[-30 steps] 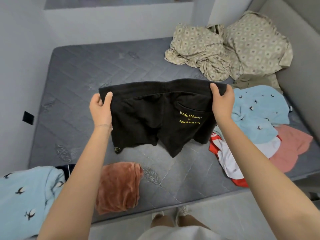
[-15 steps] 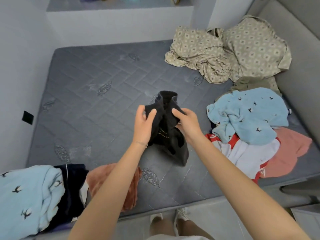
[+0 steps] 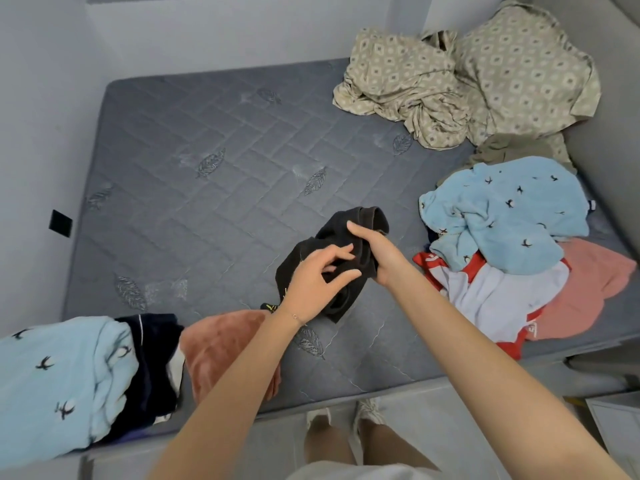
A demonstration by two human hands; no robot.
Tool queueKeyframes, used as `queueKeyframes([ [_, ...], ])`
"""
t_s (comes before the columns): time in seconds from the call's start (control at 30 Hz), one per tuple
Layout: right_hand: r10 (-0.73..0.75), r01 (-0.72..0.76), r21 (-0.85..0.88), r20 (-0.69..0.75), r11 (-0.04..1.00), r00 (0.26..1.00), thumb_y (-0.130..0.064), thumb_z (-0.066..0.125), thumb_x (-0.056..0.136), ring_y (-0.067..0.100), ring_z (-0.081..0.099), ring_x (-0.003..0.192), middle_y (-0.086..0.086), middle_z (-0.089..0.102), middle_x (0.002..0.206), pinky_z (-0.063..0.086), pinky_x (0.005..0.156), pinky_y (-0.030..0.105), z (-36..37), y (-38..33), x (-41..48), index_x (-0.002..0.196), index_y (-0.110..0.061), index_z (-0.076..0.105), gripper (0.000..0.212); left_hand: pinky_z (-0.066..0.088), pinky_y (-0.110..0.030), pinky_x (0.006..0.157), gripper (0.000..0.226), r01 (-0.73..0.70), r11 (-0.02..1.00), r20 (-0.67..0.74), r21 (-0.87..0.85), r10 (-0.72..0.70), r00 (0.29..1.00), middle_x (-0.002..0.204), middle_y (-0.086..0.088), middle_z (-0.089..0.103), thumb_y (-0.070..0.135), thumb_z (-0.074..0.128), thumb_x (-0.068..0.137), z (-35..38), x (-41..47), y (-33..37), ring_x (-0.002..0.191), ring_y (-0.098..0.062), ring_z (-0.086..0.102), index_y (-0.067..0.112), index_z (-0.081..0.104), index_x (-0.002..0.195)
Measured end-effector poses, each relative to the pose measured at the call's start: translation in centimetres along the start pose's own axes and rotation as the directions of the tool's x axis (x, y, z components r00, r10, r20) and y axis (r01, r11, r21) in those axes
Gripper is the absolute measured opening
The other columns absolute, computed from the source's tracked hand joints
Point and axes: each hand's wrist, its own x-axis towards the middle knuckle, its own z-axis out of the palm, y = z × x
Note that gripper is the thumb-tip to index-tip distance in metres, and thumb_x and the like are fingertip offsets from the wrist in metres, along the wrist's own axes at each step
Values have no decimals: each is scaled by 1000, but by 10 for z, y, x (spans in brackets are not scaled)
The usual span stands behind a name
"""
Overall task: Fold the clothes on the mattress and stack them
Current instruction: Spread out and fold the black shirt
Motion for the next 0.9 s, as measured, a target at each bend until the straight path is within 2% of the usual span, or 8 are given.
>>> queueKeyframes([
  [0.13,9,-19,-79,-128,997,992,-17,63,92,25,70,80,13,73,95,56,63,32,-9,13,0,122,-1,62,34,53,-24,76,21,132,951,-188,-278,-189,964,99,5,73,31,50,97,-10,-4,-6,94,-12,68,23,67,89],
  [0.23,95,-99,-91,-48,991,994,-19,65,90,20,73,67,9,76,80,56,53,26,-17,13,-8,100,-5,68,18,48,-27,93,21,180,959,-388,-220,-256,885,109,5,65,17,40,104,-26,2,-21,102,-7,60,16,61,106],
  [0.33,127,-119,-123,59,985,990,-22,70,83,23,73,76,10,76,90,60,66,32,-21,8,-15,100,-7,69,23,31,-4,98,36,281,937,-338,-208,-338,878,135,4,47,22,37,105,-43,13,-29,126,-5,42,11,46,137],
  [0.43,84,-78,-38,222,996,971,-19,66,79,23,72,88,8,74,103,59,77,32,-20,7,-19,111,-10,66,33,25,-1,93,43,311,926,-215,-213,-355,910,142,13,37,33,33,105,-52,31,-30,129,2,33,19,35,146],
  [0.57,5,-34,105,261,994,965,-19,63,82,21,74,91,6,75,102,59,68,28,-44,5,-12,113,-11,63,33,36,-15,88,16,315,939,-51,-139,-324,945,105,16,58,33,44,102,-51,60,-37,96,6,52,26,59,106],
  [0.67,85,-72,-96,139,993,987,-28,69,79,24,70,101,7,71,114,57,77,34,-83,5,3,122,-15,60,46,39,-17,72,17,296,955,-72,-7,-295,953,74,17,56,28,58,96,-28,85,-48,69,8,51,25,54,80],
  [0.77,105,-104,-298,-13,949,994,-32,70,85,20,66,103,0,66,118,53,77,31,-129,17,29,126,-25,57,44,43,-32,86,11,308,924,-113,228,-289,951,91,6,62,31,59,94,23,107,-76,90,-7,57,20,58,95],
  [0.9,-52,-51,-506,-188,861,981,-30,61,95,14,56,110,-11,59,118,41,88,29,-188,44,75,134,-22,50,42,35,-47,109,45,321,845,-56,428,-330,942,138,-6,51,30,54,98,92,115,-127,130,-23,45,17,45,140],
])
